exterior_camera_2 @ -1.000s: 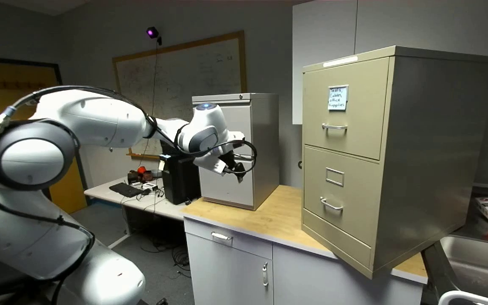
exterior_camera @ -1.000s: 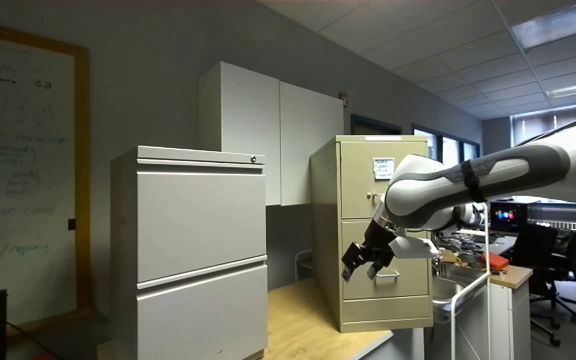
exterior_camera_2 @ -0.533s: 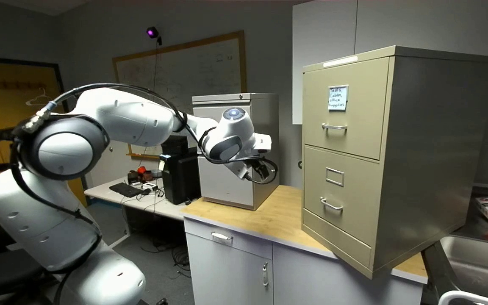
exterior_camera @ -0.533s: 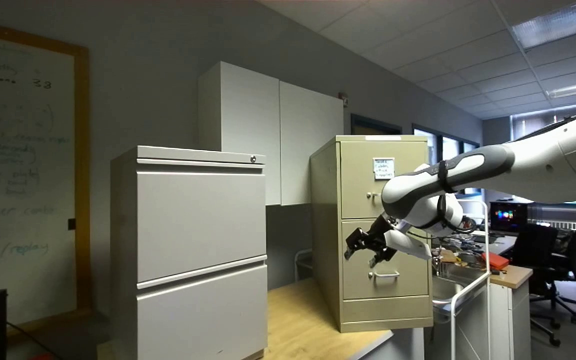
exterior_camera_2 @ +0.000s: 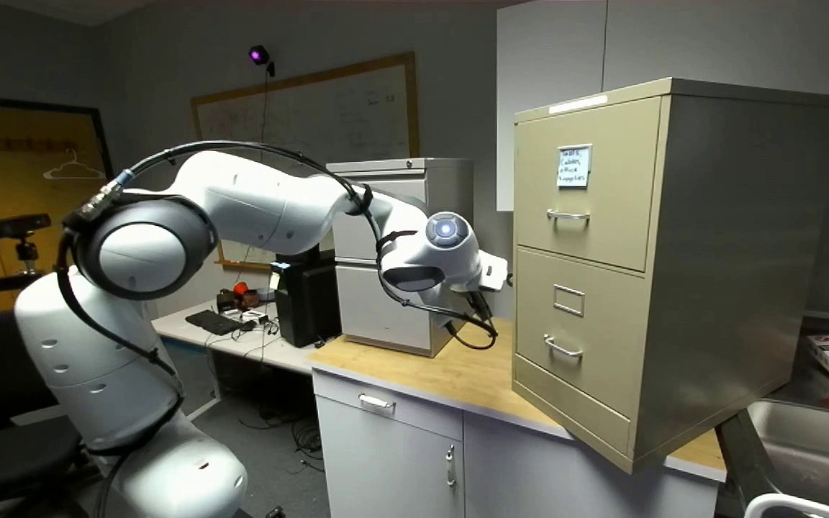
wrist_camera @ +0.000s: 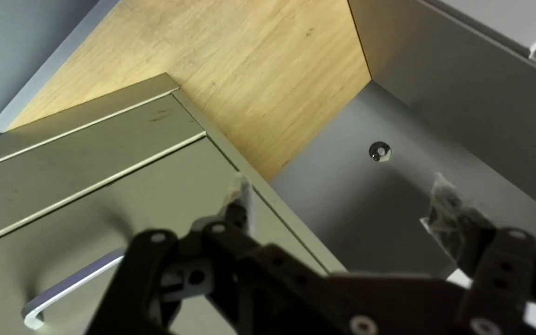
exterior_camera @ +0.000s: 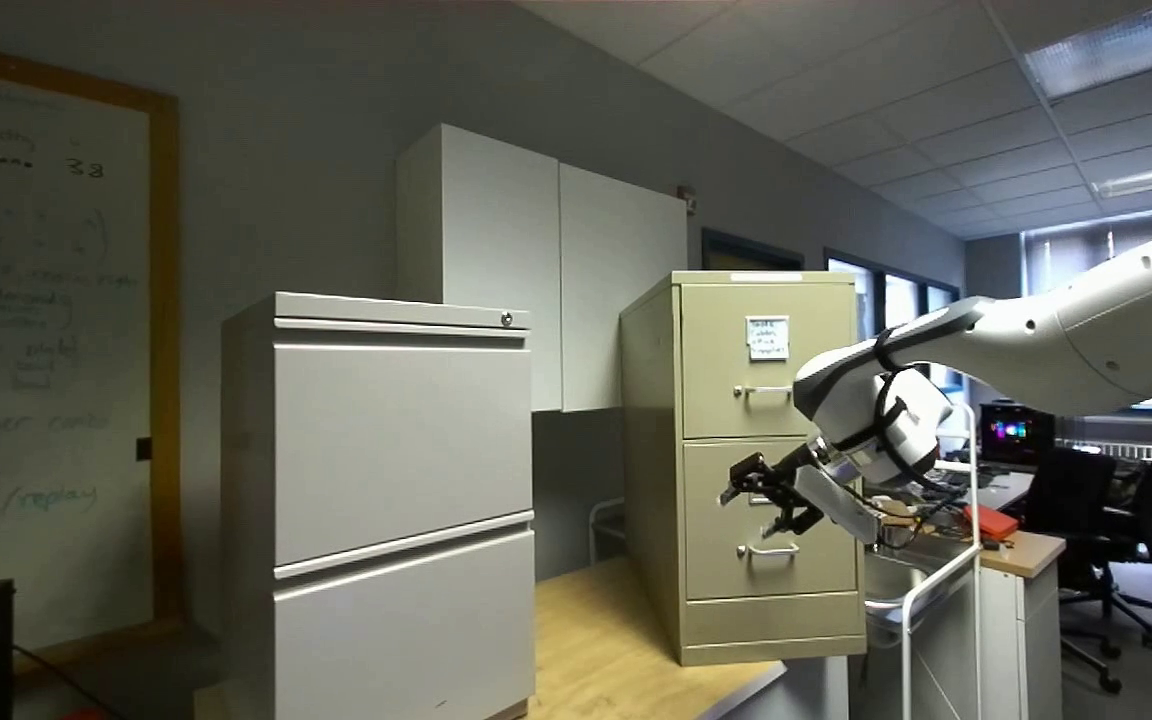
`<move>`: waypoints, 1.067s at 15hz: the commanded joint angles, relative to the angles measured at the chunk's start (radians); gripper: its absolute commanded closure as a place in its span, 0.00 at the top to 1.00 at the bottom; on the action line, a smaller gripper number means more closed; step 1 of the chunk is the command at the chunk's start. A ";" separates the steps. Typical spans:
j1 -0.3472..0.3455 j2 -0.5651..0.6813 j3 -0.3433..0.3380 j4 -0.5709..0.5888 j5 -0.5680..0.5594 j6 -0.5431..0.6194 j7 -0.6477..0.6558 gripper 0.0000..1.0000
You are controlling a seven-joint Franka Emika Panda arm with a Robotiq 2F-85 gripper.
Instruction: Open the bottom drawer of the file cabinet on the right
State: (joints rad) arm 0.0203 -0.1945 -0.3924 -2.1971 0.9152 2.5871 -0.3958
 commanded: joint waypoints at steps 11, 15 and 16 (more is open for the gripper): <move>-0.197 0.342 -0.010 0.130 0.761 -0.205 -0.463 1.00; -0.275 0.409 0.016 0.168 0.817 -0.225 -0.468 1.00; -0.290 0.417 0.016 0.175 0.829 -0.225 -0.466 1.00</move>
State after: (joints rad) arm -0.2147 0.1865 -0.3988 -2.0709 1.6994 2.3746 -0.8537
